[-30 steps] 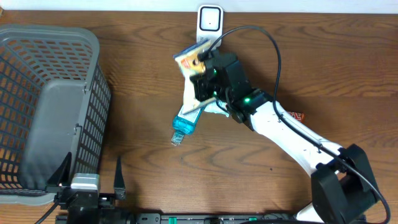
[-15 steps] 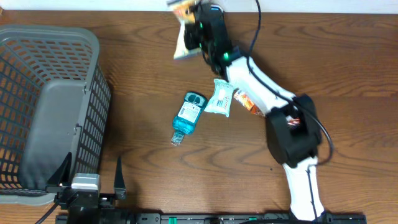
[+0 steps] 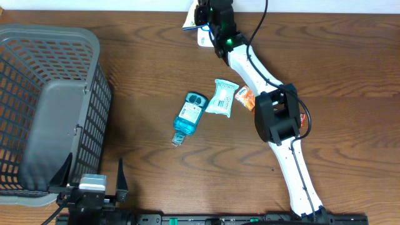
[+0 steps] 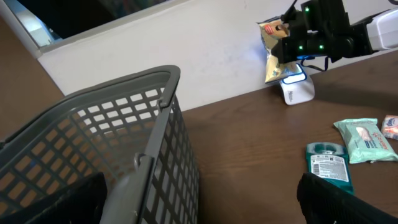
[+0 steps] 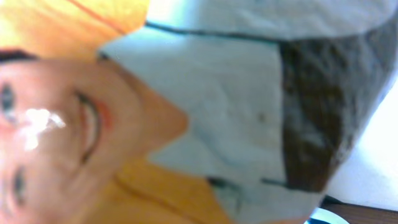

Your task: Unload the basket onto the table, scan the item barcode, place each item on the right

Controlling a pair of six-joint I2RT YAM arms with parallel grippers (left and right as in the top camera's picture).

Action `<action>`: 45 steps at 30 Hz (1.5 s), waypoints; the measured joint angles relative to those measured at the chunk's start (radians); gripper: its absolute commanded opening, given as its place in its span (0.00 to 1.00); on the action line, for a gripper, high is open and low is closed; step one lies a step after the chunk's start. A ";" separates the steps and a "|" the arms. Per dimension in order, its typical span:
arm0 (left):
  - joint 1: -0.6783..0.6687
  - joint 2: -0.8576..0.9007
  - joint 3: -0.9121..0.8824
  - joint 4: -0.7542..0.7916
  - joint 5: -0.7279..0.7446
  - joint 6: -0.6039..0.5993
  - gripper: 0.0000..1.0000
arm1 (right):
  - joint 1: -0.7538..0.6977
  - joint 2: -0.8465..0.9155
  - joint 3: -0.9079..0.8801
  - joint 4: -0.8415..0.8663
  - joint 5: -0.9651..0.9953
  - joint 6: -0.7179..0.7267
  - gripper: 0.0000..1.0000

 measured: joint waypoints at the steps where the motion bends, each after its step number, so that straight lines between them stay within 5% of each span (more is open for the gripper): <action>1: 0.000 0.000 0.000 0.000 0.000 0.000 0.98 | 0.000 0.000 0.005 -0.011 0.001 0.000 0.01; 12: 0.000 0.000 0.000 0.000 0.000 0.000 0.98 | 0.000 0.000 0.211 -0.338 0.013 -0.004 0.01; 24: 0.000 0.000 0.000 0.014 0.000 0.000 0.98 | -0.027 -0.001 0.670 -1.249 0.157 -0.027 0.01; 31: -0.032 0.000 0.000 0.014 0.000 0.000 0.98 | -0.166 -0.004 0.736 -1.633 0.388 -0.024 0.01; 38: -0.041 0.000 0.000 0.015 0.000 0.000 0.98 | -0.421 -0.005 0.621 -1.724 0.601 0.095 0.01; 45: -0.041 0.000 0.000 0.015 0.000 0.000 0.98 | -0.690 -0.006 0.387 -1.601 0.645 0.126 0.01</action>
